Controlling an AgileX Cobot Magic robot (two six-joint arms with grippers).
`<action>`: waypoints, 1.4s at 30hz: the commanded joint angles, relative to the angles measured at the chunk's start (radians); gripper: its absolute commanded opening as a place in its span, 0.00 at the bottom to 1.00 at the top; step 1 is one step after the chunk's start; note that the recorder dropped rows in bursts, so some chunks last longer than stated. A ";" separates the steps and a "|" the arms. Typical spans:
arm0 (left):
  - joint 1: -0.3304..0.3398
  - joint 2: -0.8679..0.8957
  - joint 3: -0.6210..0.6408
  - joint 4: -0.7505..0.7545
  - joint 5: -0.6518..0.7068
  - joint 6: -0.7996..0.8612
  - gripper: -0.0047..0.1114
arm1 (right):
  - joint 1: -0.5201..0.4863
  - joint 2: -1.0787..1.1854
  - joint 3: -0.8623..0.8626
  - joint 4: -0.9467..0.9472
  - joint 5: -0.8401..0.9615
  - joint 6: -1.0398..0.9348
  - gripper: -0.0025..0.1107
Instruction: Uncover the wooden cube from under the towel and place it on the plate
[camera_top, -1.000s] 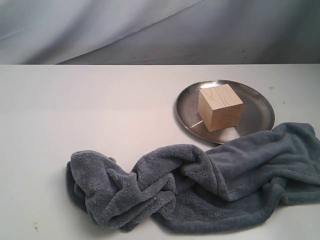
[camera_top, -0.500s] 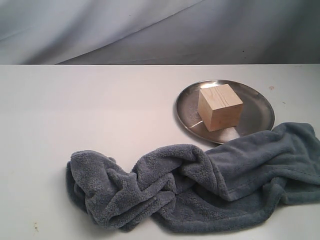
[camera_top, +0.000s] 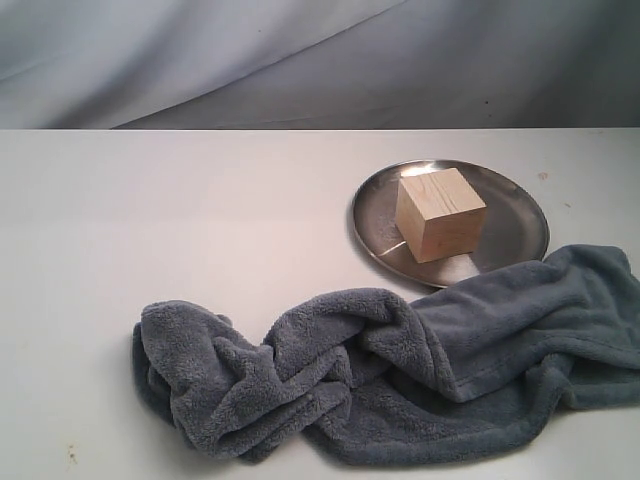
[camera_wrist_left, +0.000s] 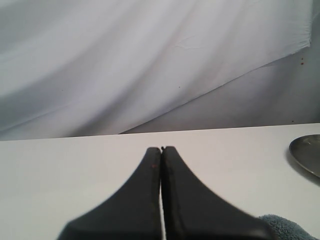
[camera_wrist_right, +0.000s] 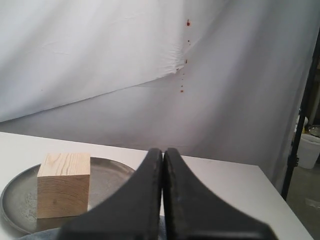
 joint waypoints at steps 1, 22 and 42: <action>0.002 -0.004 0.004 -0.002 -0.011 -0.002 0.04 | 0.003 -0.006 0.004 -0.015 0.006 -0.037 0.02; 0.002 -0.004 0.004 -0.002 -0.011 -0.002 0.04 | 0.003 -0.006 0.004 -0.015 0.006 -0.041 0.02; 0.002 -0.004 0.004 -0.002 -0.011 -0.002 0.04 | 0.003 -0.006 0.004 0.121 0.006 -0.227 0.02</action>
